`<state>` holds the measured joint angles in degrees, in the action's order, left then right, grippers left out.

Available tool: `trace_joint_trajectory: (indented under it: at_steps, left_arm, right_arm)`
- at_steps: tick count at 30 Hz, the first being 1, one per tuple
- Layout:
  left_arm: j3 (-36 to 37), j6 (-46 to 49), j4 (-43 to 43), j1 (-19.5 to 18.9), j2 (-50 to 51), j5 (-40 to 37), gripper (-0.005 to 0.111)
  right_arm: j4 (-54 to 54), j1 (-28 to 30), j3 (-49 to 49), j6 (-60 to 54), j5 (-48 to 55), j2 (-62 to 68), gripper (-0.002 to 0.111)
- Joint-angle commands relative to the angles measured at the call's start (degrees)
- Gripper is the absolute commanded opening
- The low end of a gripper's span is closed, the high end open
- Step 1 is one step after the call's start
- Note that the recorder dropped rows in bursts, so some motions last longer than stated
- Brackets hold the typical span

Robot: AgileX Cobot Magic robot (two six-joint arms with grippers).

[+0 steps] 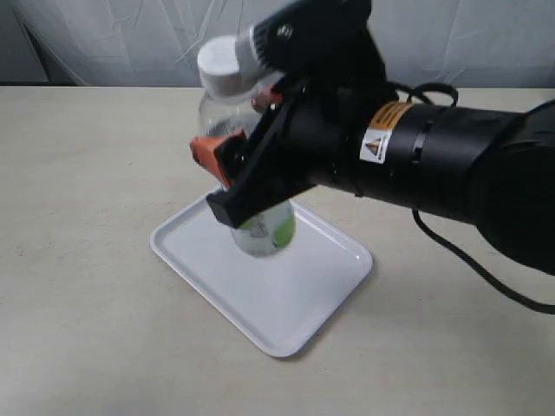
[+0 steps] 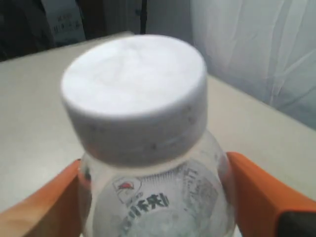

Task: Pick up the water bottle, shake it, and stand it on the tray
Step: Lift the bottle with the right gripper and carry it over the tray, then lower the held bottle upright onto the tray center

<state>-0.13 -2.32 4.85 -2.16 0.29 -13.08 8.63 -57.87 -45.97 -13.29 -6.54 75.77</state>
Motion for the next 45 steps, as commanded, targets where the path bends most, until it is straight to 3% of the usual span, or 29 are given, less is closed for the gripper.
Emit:
trace_joint_trajectory:
  at_steps: [1, 8, 14, 18, 20, 23, 24, 26, 31, 32, 38, 40, 42, 45]
  left_arm:
    - [0.13, -0.22, 0.18, -0.01, -0.29, 0.18, 0.0]
    - [0.13, -0.22, 0.18, -0.01, -0.29, 0.18, 0.0]
    - [0.13, -0.22, 0.18, -0.01, -0.29, 0.18, 0.0]
    - [0.13, -0.22, 0.18, -0.01, -0.29, 0.18, 0.0]
    - [0.13, -0.22, 0.18, -0.01, -0.29, 0.18, 0.0]
    - [0.13, -0.22, 0.18, -0.01, -0.29, 0.18, 0.0]
    - [0.13, -0.22, 0.18, -0.01, -0.29, 0.18, 0.0]
    - [0.13, -0.22, 0.18, -0.01, -0.29, 0.18, 0.0]
    - [0.13, -0.22, 0.18, -0.01, -0.29, 0.18, 0.0]
    - [0.13, -0.22, 0.18, -0.01, -0.29, 0.18, 0.0]
    - [0.13, -0.22, 0.18, -0.01, -0.29, 0.18, 0.0]
    - [0.13, -0.22, 0.18, -0.01, -0.29, 0.18, 0.0]
    - [0.13, -0.22, 0.18, -0.01, -0.29, 0.18, 0.0]
    - [0.13, -0.22, 0.18, -0.01, -0.29, 0.18, 0.0]
  right_arm:
    - [-0.4, 0.09, -3.49, -0.26, -4.57, -4.1, 0.0]
    - [-0.4, 0.22, -6.71, -0.26, -1.91, -12.14, 0.0]
    - [3.23, -0.3, -2.11, 3.05, 1.33, -6.14, 0.0]
    - [3.22, -6.31, -1.63, 5.04, 1.84, -0.96, 0.0]
    - [1.49, -6.68, -1.63, 0.97, 2.47, 0.76, 0.0]
    - [1.49, 1.84, -1.48, -0.64, 6.54, 1.14, -0.001]
    - [3.15, 7.9, -1.31, 0.28, 5.93, 1.14, -0.001]
    - [11.83, 11.42, -1.31, 4.69, 3.11, 1.14, -0.001]
    - [6.88, -4.08, -1.31, 2.78, 0.3, 1.51, -0.001]
    - [6.88, -3.46, -1.21, 2.41, 0.3, 1.37, -0.001]
    - [7.44, 12.93, -1.21, 2.02, 4.77, 0.72, -0.001]
    - [9.96, 14.37, -1.21, 3.49, 4.48, 0.48, -0.001]
    - [11.63, 12.54, -1.21, 3.97, 3.83, 0.41, -0.001]
    - [11.52, 5.45, -1.21, 4.06, 1.23, 0.63, -0.001]
